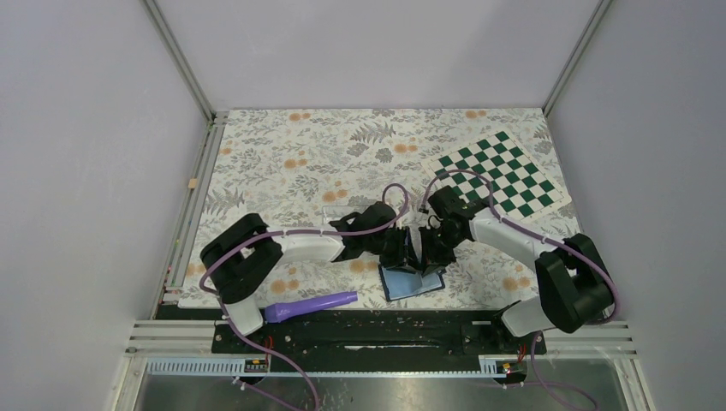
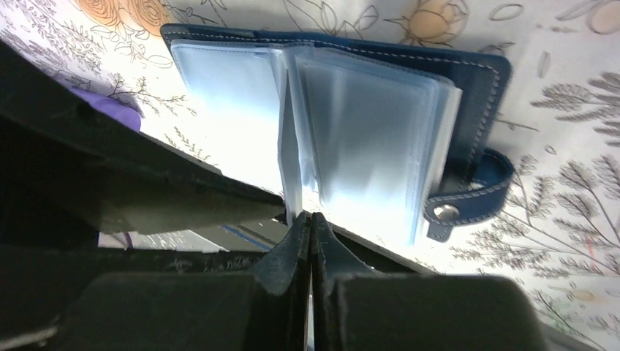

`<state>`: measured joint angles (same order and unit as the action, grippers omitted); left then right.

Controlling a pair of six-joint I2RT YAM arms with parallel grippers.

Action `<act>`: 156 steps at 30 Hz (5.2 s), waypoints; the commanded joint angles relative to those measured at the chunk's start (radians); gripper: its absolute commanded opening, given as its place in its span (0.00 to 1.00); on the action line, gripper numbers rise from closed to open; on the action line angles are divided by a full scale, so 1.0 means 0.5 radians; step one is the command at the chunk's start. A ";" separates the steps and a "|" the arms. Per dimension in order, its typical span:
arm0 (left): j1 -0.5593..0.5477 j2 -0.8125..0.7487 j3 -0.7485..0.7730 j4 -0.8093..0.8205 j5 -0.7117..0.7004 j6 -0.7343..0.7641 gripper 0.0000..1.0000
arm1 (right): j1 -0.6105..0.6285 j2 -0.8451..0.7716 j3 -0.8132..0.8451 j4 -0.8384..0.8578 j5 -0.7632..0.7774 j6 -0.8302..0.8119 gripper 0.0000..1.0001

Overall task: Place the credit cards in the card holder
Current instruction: Insert the credit card into the card holder, then pick up the credit card from the storage box.

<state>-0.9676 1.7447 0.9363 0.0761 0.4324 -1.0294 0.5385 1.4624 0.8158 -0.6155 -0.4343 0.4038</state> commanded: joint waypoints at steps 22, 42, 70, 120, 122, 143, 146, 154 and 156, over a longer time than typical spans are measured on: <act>0.054 -0.080 0.209 0.314 -0.152 0.139 0.43 | -0.347 -0.147 0.302 -0.224 -0.085 -0.158 0.17; 0.914 -0.055 0.475 -1.054 -0.185 0.740 0.45 | -0.275 0.737 1.166 -0.177 -0.248 -0.090 0.39; 0.929 0.168 0.429 -0.788 -0.055 0.580 0.44 | 0.150 1.151 1.643 -0.437 0.622 -0.147 0.00; 0.751 0.270 0.382 -0.973 -0.498 0.561 0.42 | 0.368 1.331 1.378 -0.282 0.742 0.213 0.00; 0.751 0.239 0.336 -0.940 -0.511 0.550 0.42 | 0.367 1.326 1.369 -0.281 0.743 0.217 0.00; 0.728 0.025 0.081 -0.104 0.154 0.307 0.30 | 0.349 1.325 1.299 -0.217 0.653 0.220 0.00; 0.727 -0.019 0.056 0.008 0.200 0.274 0.29 | 0.340 1.315 1.284 -0.203 0.629 0.223 0.00; 0.717 -0.019 -0.003 0.194 0.314 0.236 0.23 | 0.322 1.276 1.265 -0.171 0.579 0.232 0.00; 0.707 0.022 0.001 0.231 0.358 0.226 0.23 | 0.317 1.272 1.265 -0.168 0.571 0.231 0.00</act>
<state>-0.5747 1.7622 0.9367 0.0025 0.4442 -0.8616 0.6823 2.0510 1.4925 -0.7578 -0.1127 0.5056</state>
